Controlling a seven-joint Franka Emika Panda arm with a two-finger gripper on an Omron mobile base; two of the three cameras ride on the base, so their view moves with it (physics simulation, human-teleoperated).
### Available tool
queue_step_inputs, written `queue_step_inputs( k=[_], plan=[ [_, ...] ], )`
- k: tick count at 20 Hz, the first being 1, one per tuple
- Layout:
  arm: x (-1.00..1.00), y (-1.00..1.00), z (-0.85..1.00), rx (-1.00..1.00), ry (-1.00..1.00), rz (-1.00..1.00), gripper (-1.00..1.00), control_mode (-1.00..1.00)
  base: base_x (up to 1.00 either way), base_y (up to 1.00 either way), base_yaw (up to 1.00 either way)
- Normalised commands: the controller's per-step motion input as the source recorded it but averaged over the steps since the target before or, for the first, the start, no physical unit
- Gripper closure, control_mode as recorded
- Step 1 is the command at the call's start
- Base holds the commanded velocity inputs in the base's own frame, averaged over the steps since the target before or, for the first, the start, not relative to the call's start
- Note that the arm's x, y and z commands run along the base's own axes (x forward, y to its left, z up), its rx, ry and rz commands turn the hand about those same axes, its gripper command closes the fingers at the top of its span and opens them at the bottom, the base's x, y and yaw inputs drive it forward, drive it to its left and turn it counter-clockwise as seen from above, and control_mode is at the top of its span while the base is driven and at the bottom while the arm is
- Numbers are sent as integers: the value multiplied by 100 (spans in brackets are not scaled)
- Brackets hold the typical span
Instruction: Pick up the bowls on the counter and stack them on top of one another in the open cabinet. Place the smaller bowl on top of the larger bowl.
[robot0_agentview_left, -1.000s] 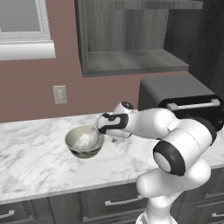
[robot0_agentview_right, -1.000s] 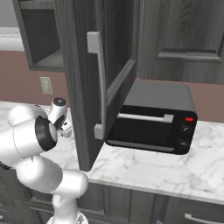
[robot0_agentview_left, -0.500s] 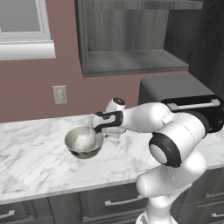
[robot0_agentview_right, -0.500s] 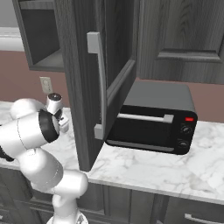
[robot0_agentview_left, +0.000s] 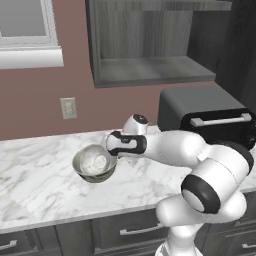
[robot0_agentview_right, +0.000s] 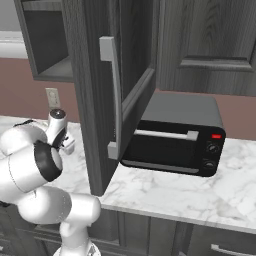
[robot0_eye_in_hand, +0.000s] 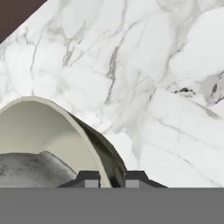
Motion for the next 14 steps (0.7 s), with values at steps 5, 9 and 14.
queue_step_inputs(
  k=[5, 9, 14],
  plan=[
    [-44, 0, 31, 4, -3, 0, 100, -100, 0, 0, 0],
    [-24, 0, 48, 0, 1, -3, 100, -100, 0, 0, 0],
    [-5, -10, 61, 0, 4, -8, 100, -100, 0, 0, 0]
  ],
)
